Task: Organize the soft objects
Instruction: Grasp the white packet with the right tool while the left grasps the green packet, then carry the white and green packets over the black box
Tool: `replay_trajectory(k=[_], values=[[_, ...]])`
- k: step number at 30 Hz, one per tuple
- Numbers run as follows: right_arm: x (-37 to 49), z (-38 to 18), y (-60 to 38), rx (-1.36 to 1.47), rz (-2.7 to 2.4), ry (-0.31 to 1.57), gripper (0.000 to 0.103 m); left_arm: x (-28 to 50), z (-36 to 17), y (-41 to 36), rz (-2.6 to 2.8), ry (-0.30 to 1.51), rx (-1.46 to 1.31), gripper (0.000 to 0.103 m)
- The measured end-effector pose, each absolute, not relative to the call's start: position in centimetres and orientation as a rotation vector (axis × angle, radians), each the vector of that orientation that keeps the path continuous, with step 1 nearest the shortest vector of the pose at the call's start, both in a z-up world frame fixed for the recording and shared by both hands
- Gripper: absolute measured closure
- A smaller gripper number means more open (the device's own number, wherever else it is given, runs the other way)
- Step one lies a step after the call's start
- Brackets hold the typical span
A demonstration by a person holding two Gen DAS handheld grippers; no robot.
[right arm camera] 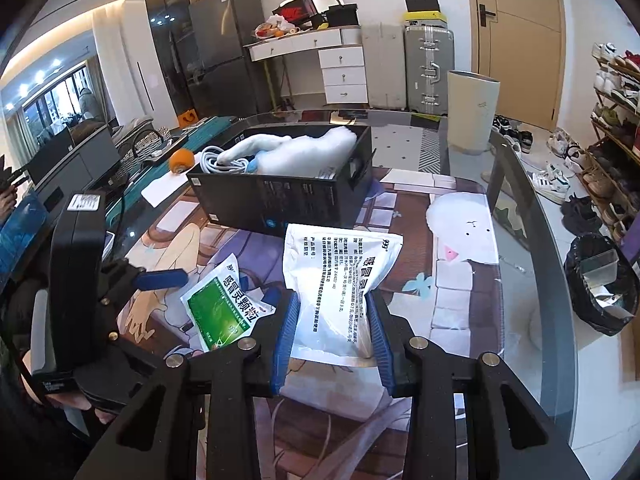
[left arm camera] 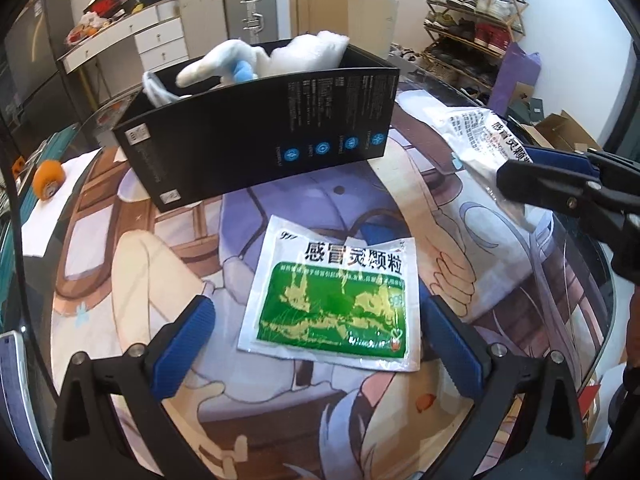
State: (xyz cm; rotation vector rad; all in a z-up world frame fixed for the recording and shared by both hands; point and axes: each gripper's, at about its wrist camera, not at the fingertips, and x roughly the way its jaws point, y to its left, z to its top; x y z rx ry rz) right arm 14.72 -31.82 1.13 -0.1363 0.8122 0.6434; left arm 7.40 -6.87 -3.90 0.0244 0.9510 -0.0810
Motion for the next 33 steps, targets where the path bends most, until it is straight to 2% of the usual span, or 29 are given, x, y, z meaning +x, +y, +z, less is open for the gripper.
replay_trajectory(k=[3, 6, 8, 9, 10, 12, 17, 33], values=[[14.7, 1.1, -31.8, -0.135, 0.647, 0.814, 0.068, 7.8, -3.8, -6.9, -0.101, 0.952, 0.029, 0.003], [14.7, 1.1, -31.8, -0.135, 0.648, 0.813, 0.068, 7.8, -3.7, -6.9, -0.117, 0.944, 0.031, 0.023], [14.7, 1.0, -31.8, -0.135, 0.650, 0.813, 0.068, 7.6, -3.4, -7.0, -0.132, 0.920, 0.036, 0.029], [14.7, 1.0, -31.7, -0.136, 0.651, 0.813, 0.068, 7.5, -3.3, -7.1, -0.136, 0.908, 0.039, 0.042], [14.6, 1.0, -31.7, -0.137, 0.653, 0.812, 0.068, 7.5, -3.1, -7.1, -0.141, 0.905, 0.036, 0.048], [14.6, 1.0, -31.5, -0.138, 0.657, 0.812, 0.068, 7.4, -2.9, -6.8, -0.159, 0.885, 0.022, 0.054], [14.5, 0.9, -31.2, -0.140, 0.666, 0.811, 0.068, 7.1, -2.7, -6.2, -0.181, 0.874, -0.003, 0.059], [13.6, 1.9, -30.6, -0.136, 0.697, 0.745, 0.068, 5.0, 1.0, -3.0, -0.159, 0.740, -0.078, 0.059]])
